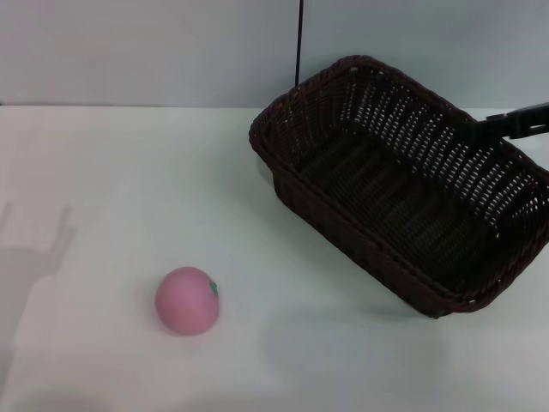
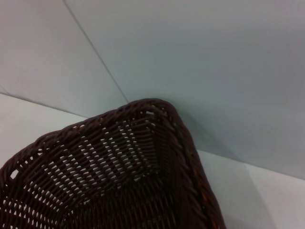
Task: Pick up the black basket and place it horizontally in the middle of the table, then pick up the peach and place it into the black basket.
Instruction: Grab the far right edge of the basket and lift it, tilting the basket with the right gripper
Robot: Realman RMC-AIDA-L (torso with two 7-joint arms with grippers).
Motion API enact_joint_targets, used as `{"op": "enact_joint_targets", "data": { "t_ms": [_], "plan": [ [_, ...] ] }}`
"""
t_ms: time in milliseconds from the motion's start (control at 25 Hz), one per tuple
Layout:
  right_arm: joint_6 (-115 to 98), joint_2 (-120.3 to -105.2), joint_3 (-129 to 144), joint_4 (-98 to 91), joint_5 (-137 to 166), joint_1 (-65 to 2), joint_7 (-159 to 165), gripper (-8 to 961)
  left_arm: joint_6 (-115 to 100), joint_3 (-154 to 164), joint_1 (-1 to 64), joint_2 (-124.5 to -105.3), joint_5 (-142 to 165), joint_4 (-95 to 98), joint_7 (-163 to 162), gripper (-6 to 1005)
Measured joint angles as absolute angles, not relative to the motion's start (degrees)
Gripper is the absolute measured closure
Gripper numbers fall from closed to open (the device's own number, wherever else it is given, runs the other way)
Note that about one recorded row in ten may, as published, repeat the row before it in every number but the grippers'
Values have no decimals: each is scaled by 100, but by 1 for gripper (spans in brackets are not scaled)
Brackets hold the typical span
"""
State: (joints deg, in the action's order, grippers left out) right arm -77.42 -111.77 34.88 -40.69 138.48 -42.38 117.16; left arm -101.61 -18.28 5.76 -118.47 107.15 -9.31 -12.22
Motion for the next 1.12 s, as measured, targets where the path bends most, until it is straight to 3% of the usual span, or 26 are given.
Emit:
{"op": "enact_joint_targets", "data": {
  "t_ms": [440, 880, 1120],
  "plan": [
    [-7243, -11291, 3507, -3546, 13824, -4376, 11503, 183, -10161, -1787, 546, -11848, 10713, -923, -1224, 215],
    [-7326, -11353, 3751, -3826, 13861, -4293, 11569, 387, -10234, -1784, 562, -11839, 10713, -913, -1248, 221],
    [-7737, -11490, 4014, -4481, 13870, -4147, 11573, 633, -10280, -1784, 565, -11839, 10714, -925, -1256, 224]
  ]
}}
